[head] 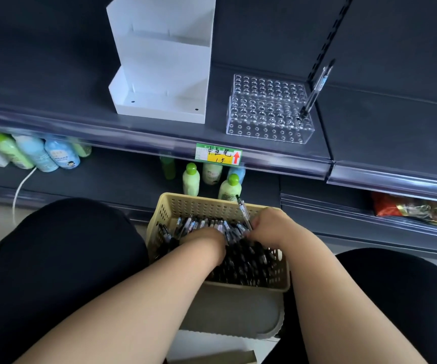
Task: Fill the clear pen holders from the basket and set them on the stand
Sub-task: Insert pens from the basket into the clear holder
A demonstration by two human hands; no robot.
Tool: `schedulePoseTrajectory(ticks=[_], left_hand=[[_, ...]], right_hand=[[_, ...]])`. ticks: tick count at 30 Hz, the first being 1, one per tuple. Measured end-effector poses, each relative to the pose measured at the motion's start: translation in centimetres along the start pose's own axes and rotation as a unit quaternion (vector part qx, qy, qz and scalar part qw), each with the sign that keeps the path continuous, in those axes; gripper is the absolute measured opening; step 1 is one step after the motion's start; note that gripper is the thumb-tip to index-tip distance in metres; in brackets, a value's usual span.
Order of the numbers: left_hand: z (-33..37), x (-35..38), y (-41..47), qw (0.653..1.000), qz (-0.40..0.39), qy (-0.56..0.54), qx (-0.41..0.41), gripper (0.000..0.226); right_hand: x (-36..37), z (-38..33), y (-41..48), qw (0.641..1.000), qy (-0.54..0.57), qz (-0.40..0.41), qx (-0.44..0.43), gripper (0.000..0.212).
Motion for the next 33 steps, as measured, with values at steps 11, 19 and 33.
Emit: schedulePoseTrajectory(ticks=[11,19,33], left_hand=[[-0.6,-2.3,-1.7,0.999,0.031,-0.020,0.028,0.037],[0.3,-14.0,-8.4,0.898,0.279,-0.287,0.181,0.016],[-0.3,-30.0,-9.7,0.676,0.500,-0.463,0.279,0.016]], right_hand=[[-4.8,-0.2,-3.0,0.972,0.193,0.128,-0.025,0.020],[-15.3,1.8,-5.8,0.877,0.346,0.323,-0.079,0.016],[-29.3,7.2,-2.6,0.819,0.266,0.503,-0.067,0.012]])
Point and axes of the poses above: each hand's wrist, its own y-axis towards the middle knuckle, its own x-axis out of the palm, z = x × y, the point moved 10 cm from there along y, towards the middle knuckle, and after that the axes turned 3 degrees about x, right-handed, at the moved point
